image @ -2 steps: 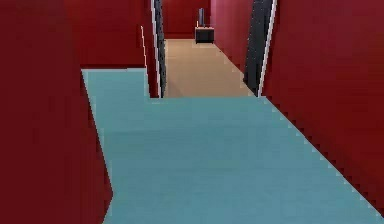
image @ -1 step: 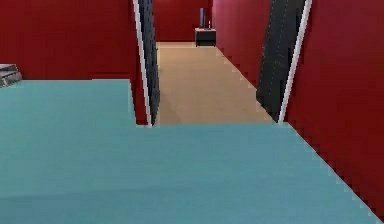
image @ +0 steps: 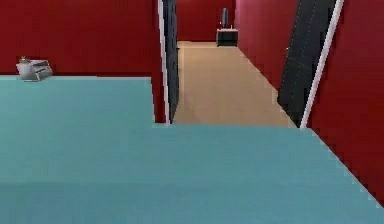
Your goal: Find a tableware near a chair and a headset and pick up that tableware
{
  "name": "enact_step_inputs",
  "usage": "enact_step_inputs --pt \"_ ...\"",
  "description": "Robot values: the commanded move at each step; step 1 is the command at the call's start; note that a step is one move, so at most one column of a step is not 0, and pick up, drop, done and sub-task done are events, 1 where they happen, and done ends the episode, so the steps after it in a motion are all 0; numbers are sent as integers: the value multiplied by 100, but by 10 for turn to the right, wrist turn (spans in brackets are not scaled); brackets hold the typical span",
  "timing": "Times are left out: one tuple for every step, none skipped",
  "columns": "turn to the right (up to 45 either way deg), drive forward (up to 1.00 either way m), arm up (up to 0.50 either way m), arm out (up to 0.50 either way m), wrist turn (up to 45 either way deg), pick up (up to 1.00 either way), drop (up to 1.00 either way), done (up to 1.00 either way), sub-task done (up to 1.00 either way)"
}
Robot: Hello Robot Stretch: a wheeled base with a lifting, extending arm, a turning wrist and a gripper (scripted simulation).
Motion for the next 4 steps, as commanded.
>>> enact_step_inputs --pt "0 55 0 0 0 0 0 0 0" --pt "-360 0 0 0 0 0 0 0 0" --pt "0 50 0 0 0 0 0 0 0" --pt "-330 0 0 0 0 0 0 0 0"
